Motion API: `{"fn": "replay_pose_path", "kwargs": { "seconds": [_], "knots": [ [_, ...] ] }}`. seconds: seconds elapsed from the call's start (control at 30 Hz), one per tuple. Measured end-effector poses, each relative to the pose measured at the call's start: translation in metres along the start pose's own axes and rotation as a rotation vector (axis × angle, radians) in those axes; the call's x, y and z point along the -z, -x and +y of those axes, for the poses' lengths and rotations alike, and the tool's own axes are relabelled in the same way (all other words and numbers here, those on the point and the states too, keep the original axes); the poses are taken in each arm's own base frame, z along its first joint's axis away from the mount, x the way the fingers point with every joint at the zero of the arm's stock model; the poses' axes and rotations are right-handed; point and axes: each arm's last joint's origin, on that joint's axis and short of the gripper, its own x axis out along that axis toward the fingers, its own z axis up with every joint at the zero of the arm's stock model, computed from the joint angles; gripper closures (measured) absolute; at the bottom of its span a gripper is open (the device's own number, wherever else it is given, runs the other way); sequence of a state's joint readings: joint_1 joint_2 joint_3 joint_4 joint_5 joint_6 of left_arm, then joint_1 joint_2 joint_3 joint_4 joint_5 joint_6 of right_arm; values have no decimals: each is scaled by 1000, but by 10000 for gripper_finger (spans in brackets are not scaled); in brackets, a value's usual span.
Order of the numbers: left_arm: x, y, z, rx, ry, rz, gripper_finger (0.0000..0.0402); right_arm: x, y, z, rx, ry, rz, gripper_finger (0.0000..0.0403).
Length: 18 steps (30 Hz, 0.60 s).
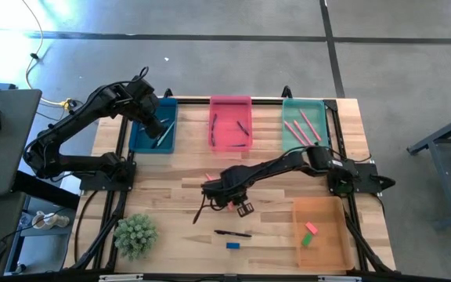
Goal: Sort crayons/erasers/pens/pencils in bins
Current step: Put the orange eraser into the orange bin
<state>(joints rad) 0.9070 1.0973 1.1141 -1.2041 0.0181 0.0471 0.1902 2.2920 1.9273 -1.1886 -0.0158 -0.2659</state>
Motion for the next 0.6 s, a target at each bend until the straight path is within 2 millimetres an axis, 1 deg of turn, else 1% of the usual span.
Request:
{"fn": "replay_pose_path", "kwargs": {
  "seconds": [0.27, 0.33, 0.4, 0.47, 0.6],
  "knots": [
    [0, 0, 0, 0, 2, -5, 257, 6, 2, 2, -14, -41, 53, 357],
    [-1, 0, 0, 0, 0, -9, 257, 9, 0, 2, -17, -53, 70, 357],
    [-1, 0, 0, -1, 2, -14, 257, 16, -5, 4, -25, -75, 83, 357],
    [-3, 0, 0, -1, 2, -27, 257, 27, -6, 8, -37, -103, 86, 357],
    [-6, 0, 0, -2, 11, -60, 257, 51, -2, 14, -33, -191, 65, 357]
  ]
}}
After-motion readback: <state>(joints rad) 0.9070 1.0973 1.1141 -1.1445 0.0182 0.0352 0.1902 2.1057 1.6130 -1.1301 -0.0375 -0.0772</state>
